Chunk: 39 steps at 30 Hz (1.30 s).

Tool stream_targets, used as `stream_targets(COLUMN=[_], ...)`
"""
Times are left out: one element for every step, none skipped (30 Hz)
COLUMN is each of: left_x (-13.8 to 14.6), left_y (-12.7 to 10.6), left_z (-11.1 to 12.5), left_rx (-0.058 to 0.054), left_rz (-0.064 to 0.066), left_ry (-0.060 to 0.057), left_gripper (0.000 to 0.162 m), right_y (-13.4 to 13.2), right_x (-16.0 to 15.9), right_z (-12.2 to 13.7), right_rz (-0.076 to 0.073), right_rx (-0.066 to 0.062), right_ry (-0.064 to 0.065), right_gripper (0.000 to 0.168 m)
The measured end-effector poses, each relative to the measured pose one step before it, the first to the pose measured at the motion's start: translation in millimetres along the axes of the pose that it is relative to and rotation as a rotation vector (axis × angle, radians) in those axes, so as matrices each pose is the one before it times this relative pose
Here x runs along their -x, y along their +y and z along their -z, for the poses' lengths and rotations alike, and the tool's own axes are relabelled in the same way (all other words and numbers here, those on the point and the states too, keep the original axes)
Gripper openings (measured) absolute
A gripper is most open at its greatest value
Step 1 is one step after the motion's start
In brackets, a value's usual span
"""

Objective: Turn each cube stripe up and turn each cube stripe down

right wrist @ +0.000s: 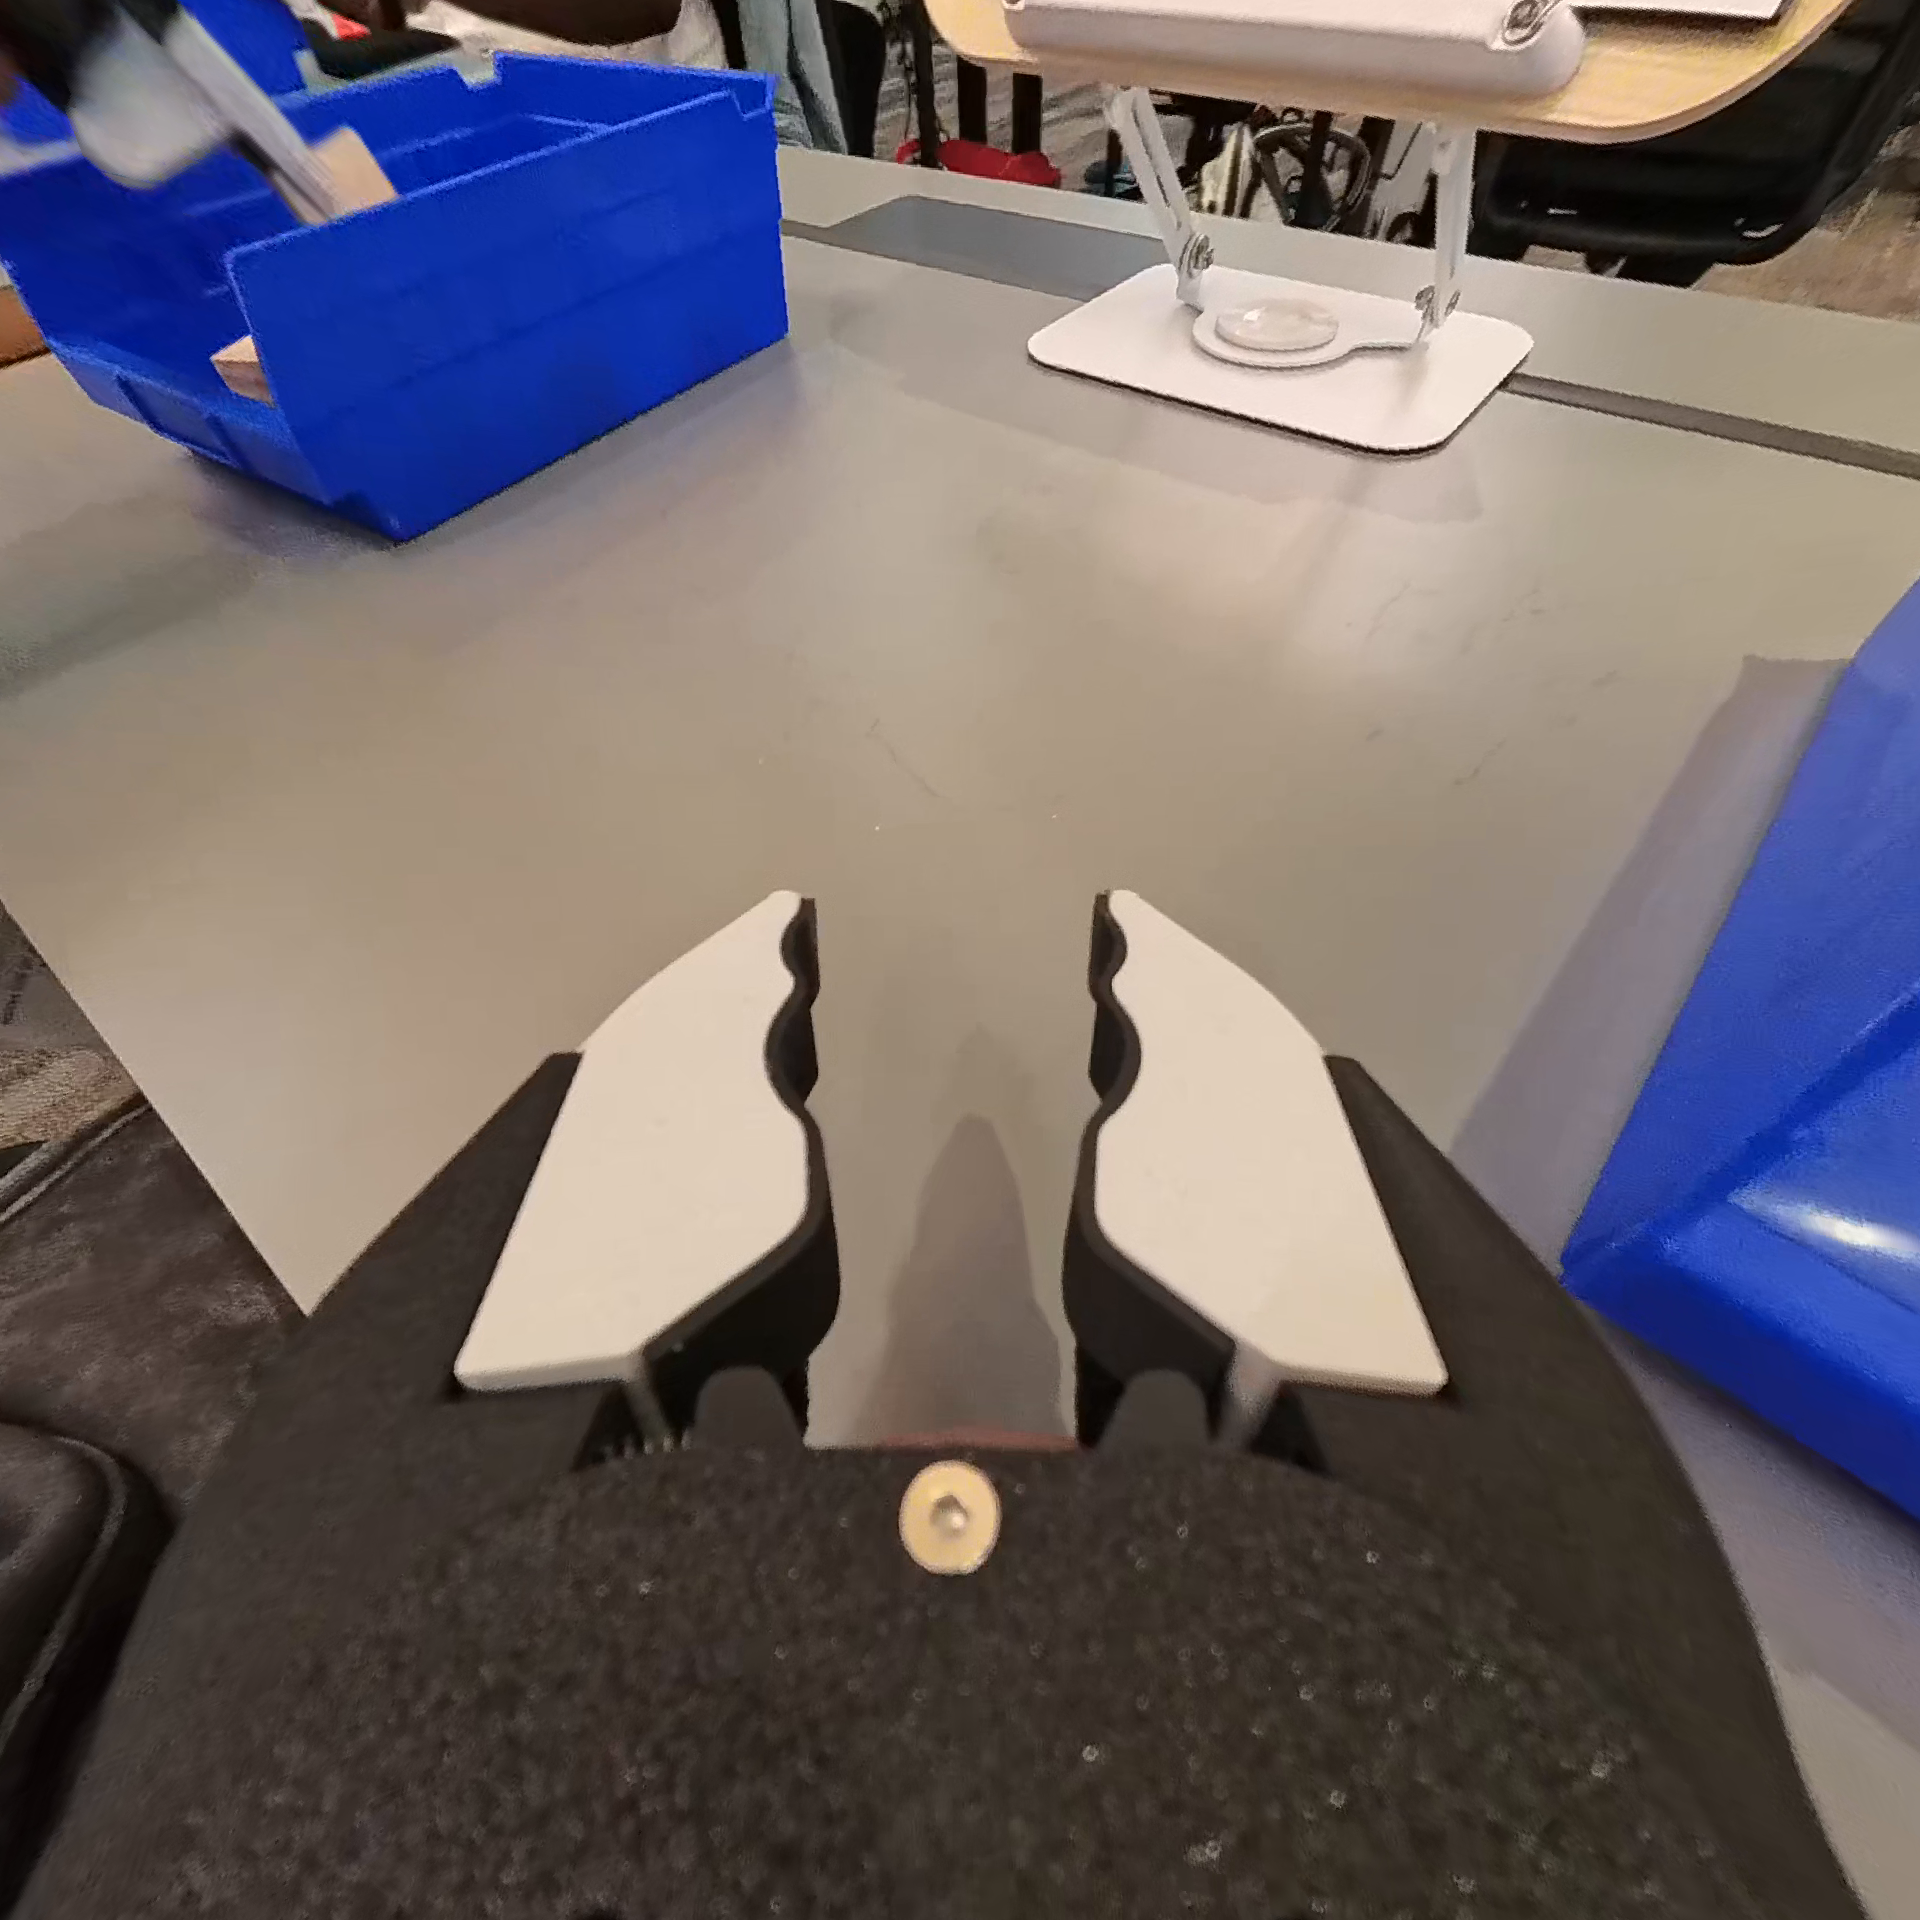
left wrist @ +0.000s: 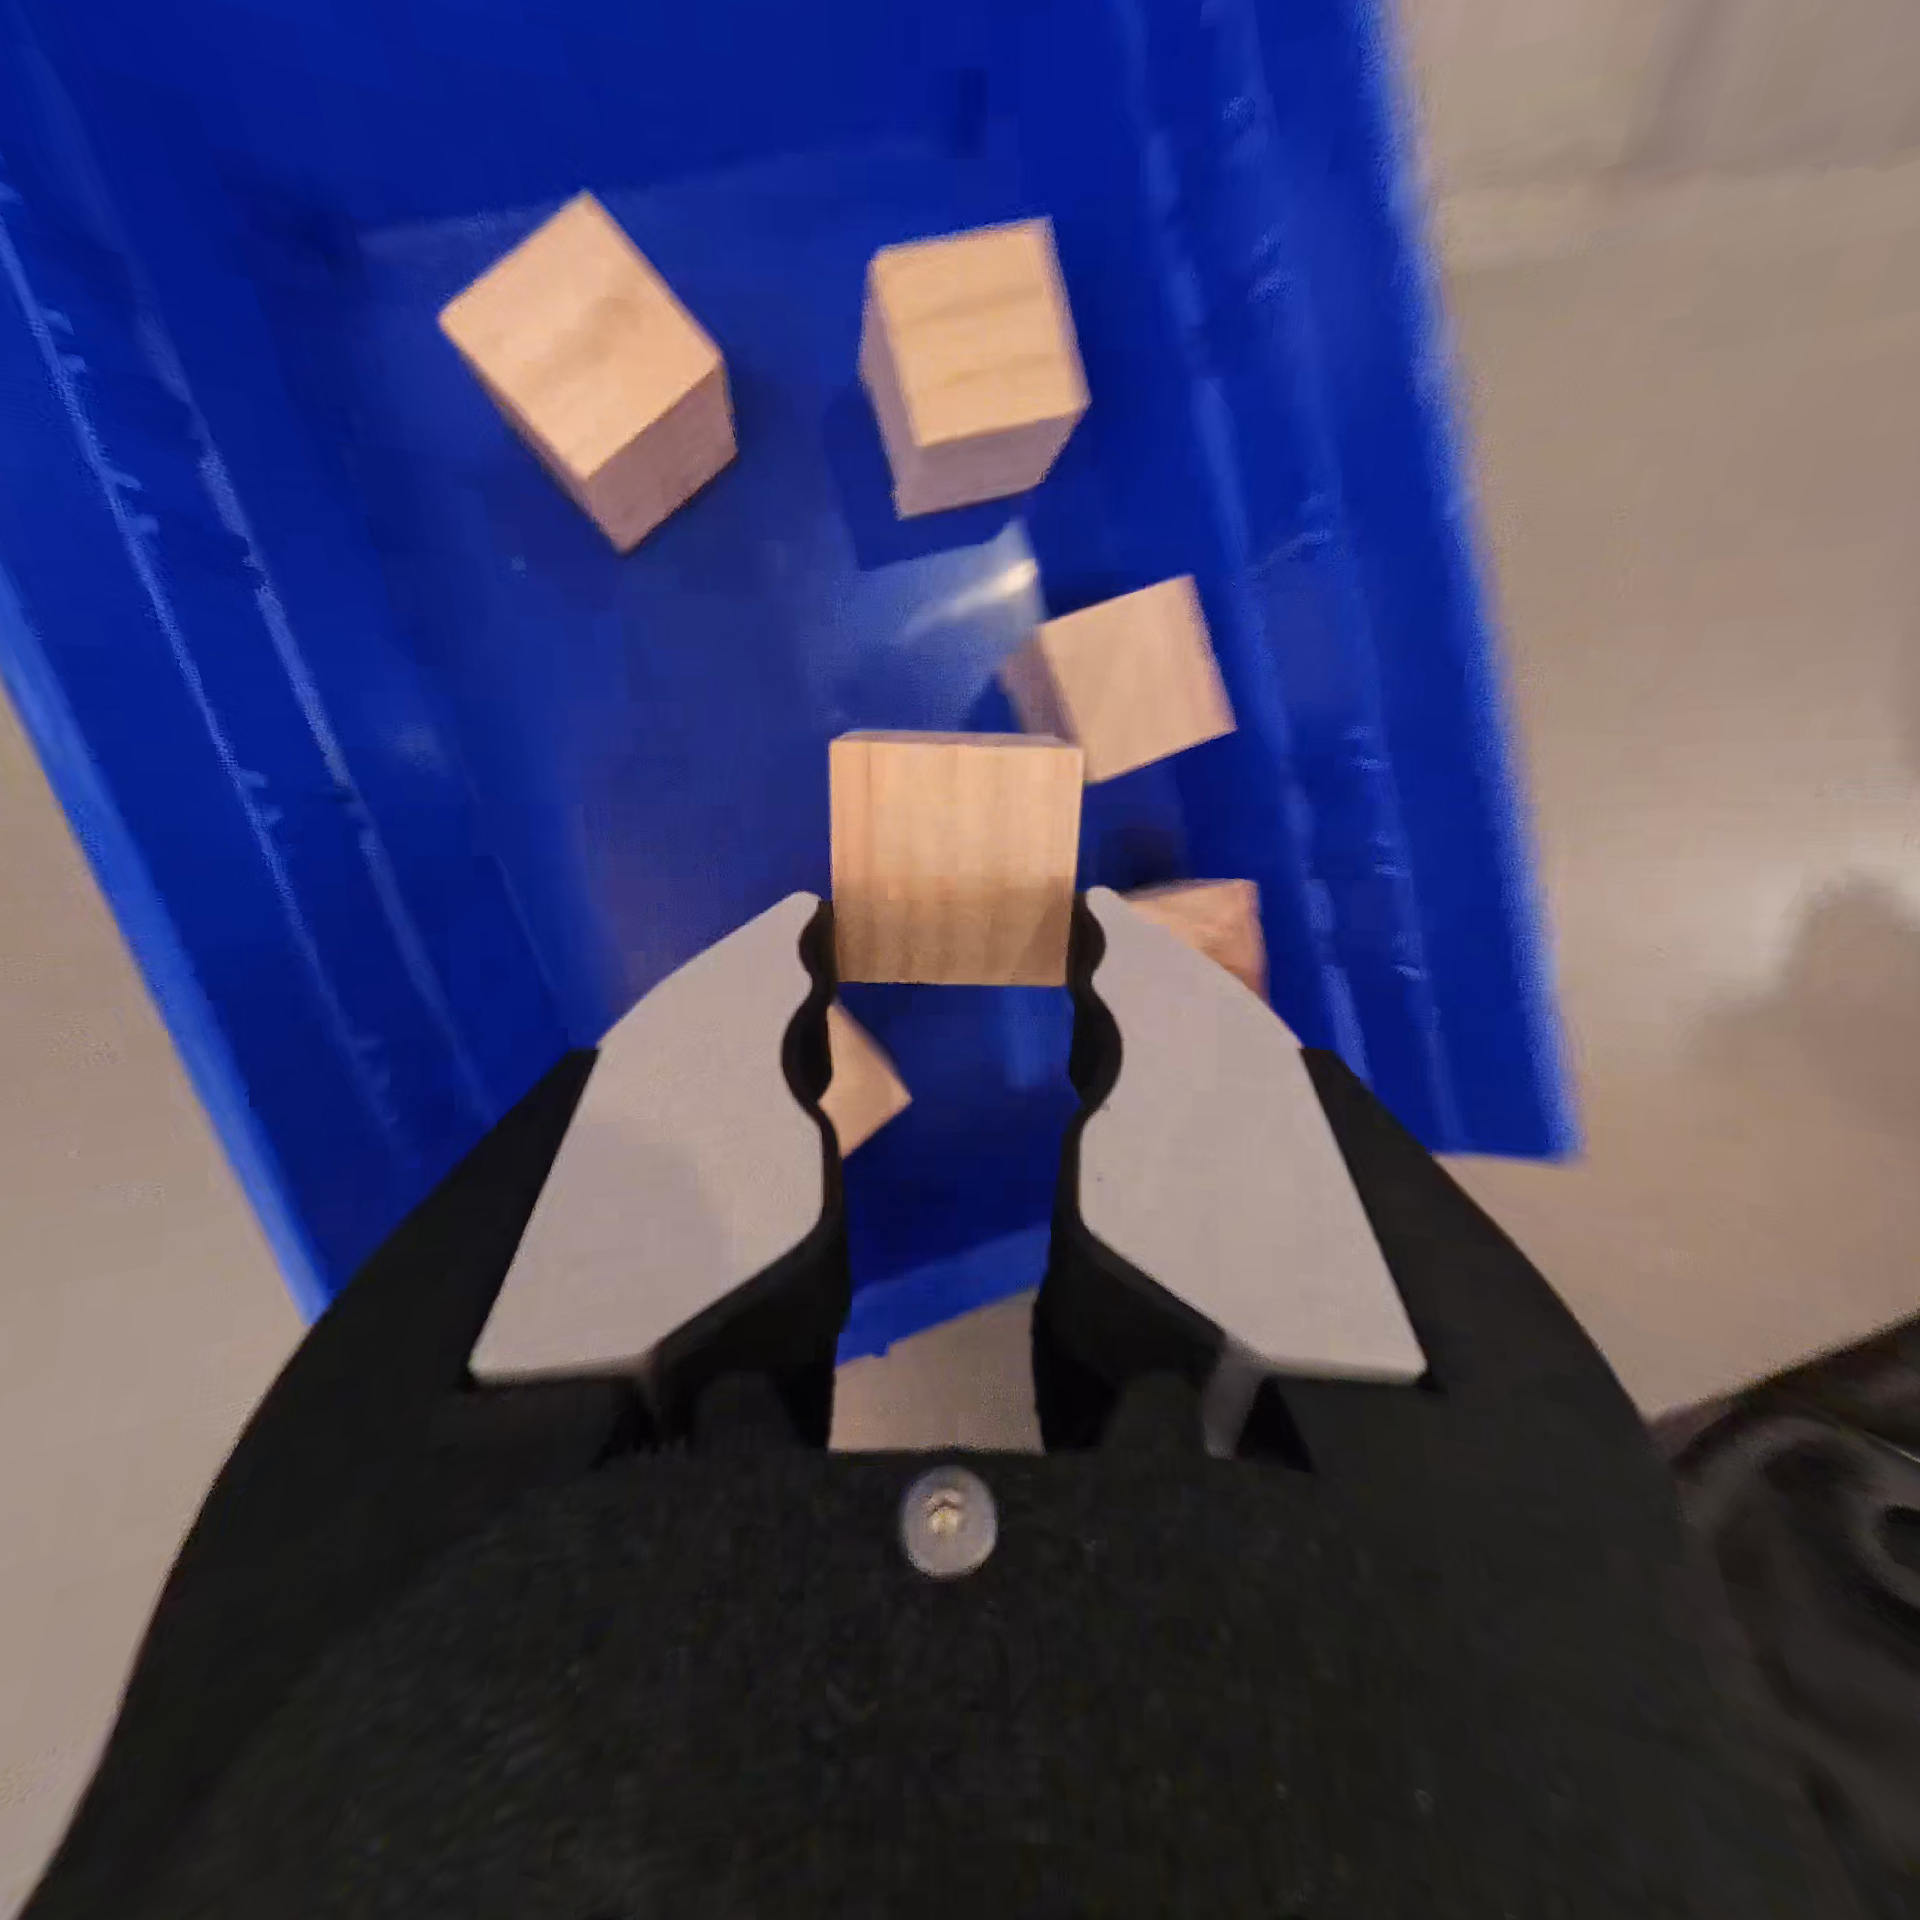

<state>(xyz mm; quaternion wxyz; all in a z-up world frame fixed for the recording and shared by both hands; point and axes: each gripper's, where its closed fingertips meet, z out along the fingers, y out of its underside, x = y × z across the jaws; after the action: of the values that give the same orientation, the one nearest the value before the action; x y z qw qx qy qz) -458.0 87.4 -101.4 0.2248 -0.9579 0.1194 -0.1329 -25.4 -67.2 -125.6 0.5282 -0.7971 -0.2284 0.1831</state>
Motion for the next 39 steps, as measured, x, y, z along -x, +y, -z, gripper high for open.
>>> stream_targets(left_x=[-10.24, -13.98, -17.70, -19.28, -19.57, -19.55, -17.60, -15.40, -15.36, -14.94, -12.58, -10.40, -8.01, -4.16, -0.89, 0.98, 2.41, 1.89, 2.73, 3.60, 3.49, 3.45, 3.23, 3.32, 3.70, 2.36, 1.82, 2.74, 2.48, 1.43, 0.82, 0.04, -0.40, 1.20, 3.14, 2.67, 1.52, 2.14, 1.68], left_y=[-1.87, -3.59, -4.77, -2.91, -1.32, -0.46, 1.99, 4.45, 4.64, 3.72, 4.96, 4.56, 3.26, 4.72, 4.72, 3.45, 3.35, 3.20, 2.80, 1.45, 1.29, 1.95, 1.23, 1.89, 3.44, 3.29, 1.65, 0.57, 1.66, 2.23, 1.21, 0.82, 1.73, 2.82, 2.90, 1.97, 2.79, 3.30, 2.59], left_z=[14.19, 12.81, 9.98, 5.19, 0.06, -4.58, -9.02, -12.72, -15.72, -17.77, -19.77, -20.79, -20.67, -20.70, -19.21, -17.21, -14.87, -12.30, -9.67, -6.51, -3.88, -1.92, -0.21, 0.28, 0.13, 0.37, 0.94, 1.11, 0.28, -0.35, -0.61, -0.97, -1.64, -2.12, -2.14, -2.14, -2.60, -2.46, -1.97], left_rx=[-0.0664, -0.0753, -0.0805, -0.0635, -0.0508, -0.0433, -0.0249, -0.0043, 0.0002, -0.0047, 0.0070, 0.0086, 0.0033, 0.0172, 0.0204, 0.0111, 0.0079, 0.0060, 0.0032, -0.0073, -0.0078, -0.0016, -0.0064, -0.0003, 0.0139, 0.0133, 0.0015, -0.0038, 0.0100, 0.0174, 0.0062, 0.0025, 0.0100, 0.0153, 0.0146, 0.0050, 0.0086, 0.0125, 0.0089], left_rz=[0.0276, 0.0233, 0.0138, 0.0204, 0.0283, 0.0217, 0.0163, 0.0158, 0.0165, 0.0256, 0.0256, 0.0236, 0.0179, 0.0154, 0.0185, 0.0198, 0.0255, 0.0296, 0.0255, 0.0160, 0.0062, -0.0004, -0.0027, -0.0025, 0.0023, -0.0004, -0.0058, -0.0085, -0.0105, -0.0079, 0.0004, 0.0051, 0.0025, -0.0021, -0.0063, -0.0072, -0.0030, 0.0047, 0.0041], left_ry=[0.0815, 0.0955, 0.1056, 0.1066, 0.1044, 0.0985, 0.0826, 0.0690, 0.0713, 0.0756, 0.0690, 0.0624, 0.0552, 0.0424, 0.0326, 0.0289, 0.0254, 0.0305, 0.0237, 0.0119, 0.0049, -0.0009, -0.0046, -0.0075, -0.0132, -0.0085, -0.0092, -0.0164, -0.0136, -0.0048, -0.0007, 0.0041, 0.0063, -0.0064, -0.0210, -0.0163, -0.0073, -0.0097, -0.0050], left_gripper=[0.042, 0.042, 0.042, 0.042, 0.042, 0.042, 0.042, 0.042, 0.042, 0.042, 0.042, 0.042, 0.042, 0.042, 0.042, 0.042, 0.042, 0.042, 0.042, 0.042, 0.042, 0.042, 0.042, 0.042, 0.042, 0.042, 0.042, 0.042, 0.042, 0.042, 0.042, 0.042, 0.042, 0.042, 0.042, 0.042, 0.042, 0.042, 0.042], right_y=[-0.43, -0.23, 0.06, 0.24, -0.04, -0.71, -2.22, -3.89, -5.11, -6.10, -7.33, -9.34, -10.88, -11.45, -11.16, -10.67, -10.35, -9.80, -9.44, -9.34, -8.38, -7.68, -5.55, -2.92, -0.85, 0.44, 2.51, 3.99, 4.71, 3.14, 1.24, 0.25, 0.79, 0.96, 0.47, 1.53, 2.55, -0.23, 0.20], right_x=[-1.41, -1.31, -1.15, -0.98, -0.62, -0.74, -0.60, 0.09, 1.23, 3.01, 4.48, 6.17, 6.25, 6.22, 5.76, 5.20, 5.16, 5.46, 5.88, 4.14, 0.53, -2.24, -4.27, -5.01, -4.95, -4.52, -5.37, -3.50, -1.92, -1.70, -2.59, -3.64, -3.33, -1.86, -0.23, 0.37, 0.23, -3.27, -2.28], right_z=[0.14, -0.12, -0.46, -0.79, -0.85, -0.67, -0.59, -0.53, -1.15, -1.85, -2.39, -2.59, -2.95, -3.56, -4.55, -5.10, -5.20, -5.17, -4.59, -4.14, -3.83, -3.21, -3.02, -3.33, -3.63, -3.86, -4.09, -4.18, -3.80, -3.02, -2.21, -1.71, -1.69, -1.15, -0.30, -0.28, 0.18, 1.82, 1.45], right_rz=[-0.0109, -0.0142, -0.0174, -0.0205, -0.0216, -0.0249, -0.0226, -0.0126, -0.0102, -0.0188, -0.0272, -0.0361, -0.0450, -0.0479, -0.0484, -0.0513, -0.0573, -0.0618, -0.0622, -0.0590, -0.0552, -0.0472, -0.0367, -0.0340, -0.0300, -0.0272, -0.0273, -0.0207, -0.0099, -0.0032, 0.0027, 0.0040, 0.0033, -0.0022, -0.0051, -0.0078, -0.0155, -0.0135, 0.0013], right_rx=[-0.0023, -0.0030, -0.0012, -0.0001, 0.0004, 0.0006, -0.0019, -0.0035, -0.0025, 0.0013, 0.0026, -0.0045, -0.0088, -0.0070, -0.0017, 0.0022, 0.0021, -0.0002, -0.0067, -0.0140, -0.0173, -0.0197, -0.0154, -0.0066, 0.0020, 0.0039, 0.0137, 0.0232, 0.0262, 0.0164, 0.0029, -0.0016, 0.0024, 0.0032, -0.0019, 0.0036, 0.0132, 0.0014, 0.0050], right_ry=[-0.0023, -0.0047, -0.0064, -0.0091, -0.0114, -0.0095, -0.0067, -0.0066, -0.0114, -0.0224, -0.0331, -0.0464, -0.0500, -0.0541, -0.0560, -0.0579, -0.0626, -0.0671, -0.0710, -0.0606, -0.0403, -0.0262, -0.0151, -0.0121, -0.0139, -0.0147, -0.0043, -0.0075, -0.0087, -0.0028, 0.0069, 0.0144, 0.0100, -0.0019, -0.0150, -0.0198, -0.0197, 0.0100, 0.0070], right_gripper=[0.050, 0.050, 0.050, 0.050, 0.050, 0.050, 0.050, 0.050, 0.051, 0.052, 0.053, 0.053, 0.053, 0.054, 0.057, 0.059, 0.062, 0.064, 0.068, 0.070, 0.071, 0.073, 0.073, 0.073, 0.074, 0.074, 0.074, 0.074, 0.074, 0.074, 0.075, 0.074, 0.074, 0.072, 0.062, 0.054, 0.045, 0.044, 0.044])
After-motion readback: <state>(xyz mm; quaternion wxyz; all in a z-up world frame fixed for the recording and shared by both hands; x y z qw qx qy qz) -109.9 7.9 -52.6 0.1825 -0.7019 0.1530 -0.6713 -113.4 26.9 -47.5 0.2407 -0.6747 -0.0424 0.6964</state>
